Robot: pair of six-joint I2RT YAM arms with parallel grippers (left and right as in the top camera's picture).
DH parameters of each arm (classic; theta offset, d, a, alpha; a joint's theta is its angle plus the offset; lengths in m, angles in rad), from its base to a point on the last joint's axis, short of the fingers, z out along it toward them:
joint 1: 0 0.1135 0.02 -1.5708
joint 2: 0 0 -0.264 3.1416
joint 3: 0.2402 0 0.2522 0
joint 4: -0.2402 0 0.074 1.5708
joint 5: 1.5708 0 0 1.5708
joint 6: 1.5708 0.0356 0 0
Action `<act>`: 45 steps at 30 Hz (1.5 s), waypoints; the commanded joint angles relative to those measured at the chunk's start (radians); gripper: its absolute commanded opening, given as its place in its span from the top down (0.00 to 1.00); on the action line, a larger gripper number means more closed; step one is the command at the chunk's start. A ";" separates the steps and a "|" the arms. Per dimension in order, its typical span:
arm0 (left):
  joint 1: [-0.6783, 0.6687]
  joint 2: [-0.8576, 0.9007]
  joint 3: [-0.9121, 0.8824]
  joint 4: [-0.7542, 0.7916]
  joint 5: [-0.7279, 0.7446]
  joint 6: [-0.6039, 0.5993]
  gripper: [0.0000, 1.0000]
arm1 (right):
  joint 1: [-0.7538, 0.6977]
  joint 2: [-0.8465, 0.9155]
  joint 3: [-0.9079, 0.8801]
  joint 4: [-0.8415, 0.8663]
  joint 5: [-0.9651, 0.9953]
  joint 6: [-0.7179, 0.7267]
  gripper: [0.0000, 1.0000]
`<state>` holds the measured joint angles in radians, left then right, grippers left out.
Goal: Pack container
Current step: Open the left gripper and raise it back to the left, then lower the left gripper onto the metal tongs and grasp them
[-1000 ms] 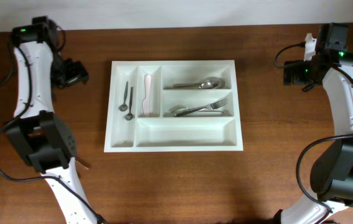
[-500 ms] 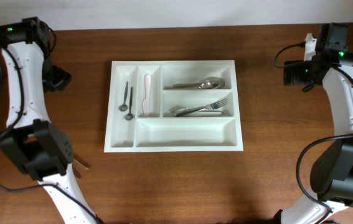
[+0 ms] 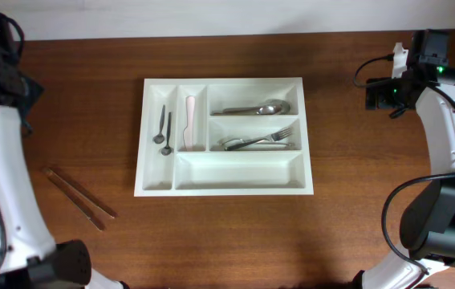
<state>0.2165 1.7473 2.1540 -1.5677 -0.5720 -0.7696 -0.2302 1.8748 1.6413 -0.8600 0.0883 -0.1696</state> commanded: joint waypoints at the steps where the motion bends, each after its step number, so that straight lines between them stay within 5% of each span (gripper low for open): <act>1: -0.007 0.036 -0.263 0.117 -0.050 -0.028 0.01 | 0.000 -0.002 0.012 0.001 -0.002 -0.006 0.01; 8: -0.018 0.010 -0.806 0.515 0.272 -0.053 0.01 | 0.000 -0.002 0.012 0.002 -0.002 -0.006 0.01; 12: 0.053 0.010 -0.930 0.554 0.342 -0.225 0.01 | 0.000 -0.002 0.012 0.002 -0.002 -0.006 0.01; 16: 0.165 0.010 -0.979 0.542 0.359 -0.258 0.01 | 0.000 -0.002 0.012 0.002 -0.002 -0.006 0.02; 23: 0.232 0.010 -0.990 0.529 0.344 -0.188 0.04 | 0.000 -0.002 0.012 0.002 -0.002 -0.006 0.01; 35: 0.232 0.010 -1.098 0.775 0.364 0.103 0.05 | 0.000 -0.002 0.012 0.001 -0.002 -0.006 0.01; 38: 0.232 0.010 -1.107 0.793 0.370 0.113 0.43 | 0.000 -0.002 0.012 0.001 -0.002 -0.006 0.01; 39: 0.232 0.010 -1.107 0.793 0.371 0.112 0.66 | 0.000 -0.002 0.012 0.002 -0.002 -0.006 0.01; 41: 0.232 0.010 -1.107 0.792 0.370 0.112 0.89 | 0.000 -0.002 0.012 0.002 -0.002 -0.006 0.01; 45: 0.232 0.010 -1.107 0.792 0.370 0.112 0.98 | 0.000 -0.002 0.012 0.002 -0.002 -0.006 0.01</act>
<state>0.4458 1.7802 1.0565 -0.7773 -0.2100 -0.6678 -0.2302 1.8748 1.6413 -0.8600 0.0879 -0.1699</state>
